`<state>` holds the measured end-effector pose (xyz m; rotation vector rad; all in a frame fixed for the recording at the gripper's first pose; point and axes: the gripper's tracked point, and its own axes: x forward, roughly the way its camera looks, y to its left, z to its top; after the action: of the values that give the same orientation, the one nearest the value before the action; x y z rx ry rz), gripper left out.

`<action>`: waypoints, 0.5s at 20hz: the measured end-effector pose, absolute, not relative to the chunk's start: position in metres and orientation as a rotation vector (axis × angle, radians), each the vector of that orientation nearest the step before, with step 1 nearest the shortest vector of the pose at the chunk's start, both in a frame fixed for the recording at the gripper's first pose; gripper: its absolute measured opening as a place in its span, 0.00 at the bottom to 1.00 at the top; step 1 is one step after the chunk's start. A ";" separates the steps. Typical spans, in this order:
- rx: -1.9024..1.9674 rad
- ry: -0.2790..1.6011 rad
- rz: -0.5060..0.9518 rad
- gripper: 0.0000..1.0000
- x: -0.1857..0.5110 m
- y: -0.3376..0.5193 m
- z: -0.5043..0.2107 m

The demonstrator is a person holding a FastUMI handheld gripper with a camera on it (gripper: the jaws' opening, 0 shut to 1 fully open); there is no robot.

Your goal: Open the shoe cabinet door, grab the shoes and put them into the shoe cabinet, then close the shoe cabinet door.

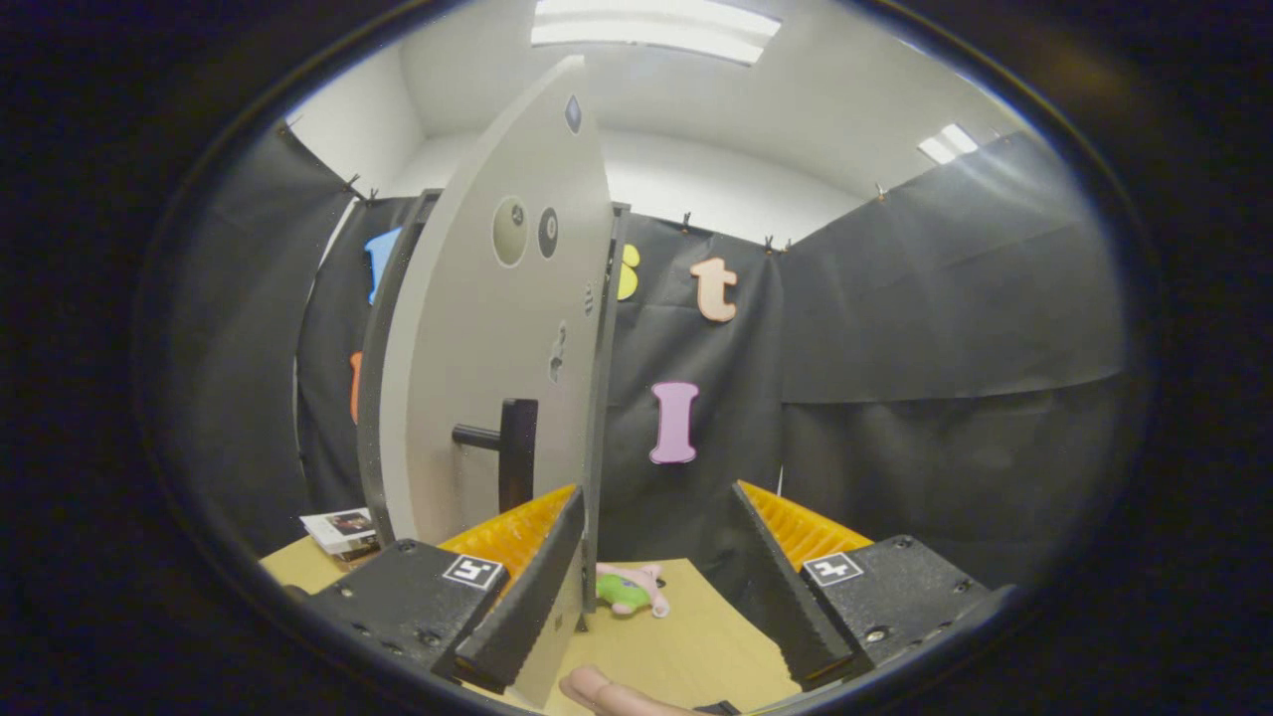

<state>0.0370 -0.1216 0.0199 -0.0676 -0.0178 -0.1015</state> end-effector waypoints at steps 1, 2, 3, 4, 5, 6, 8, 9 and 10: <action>-0.051 -0.010 -0.079 0.95 0.039 -0.112 0.018; -0.028 -0.001 -0.058 0.95 0.040 -0.102 0.016; -0.009 0.005 -0.037 0.95 0.043 -0.093 0.015; 0.002 0.012 -0.020 0.95 0.046 -0.082 0.015; 0.008 0.019 -0.010 0.95 0.049 -0.072 0.012; 0.007 0.021 -0.006 0.95 0.054 -0.062 0.012; 0.000 0.024 -0.012 0.95 0.068 -0.041 0.012; -0.004 0.027 -0.012 0.95 0.074 -0.028 0.009; -0.002 0.028 -0.008 0.95 0.081 -0.015 0.007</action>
<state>0.0811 -0.0146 0.0072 -0.0024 0.0283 -0.0078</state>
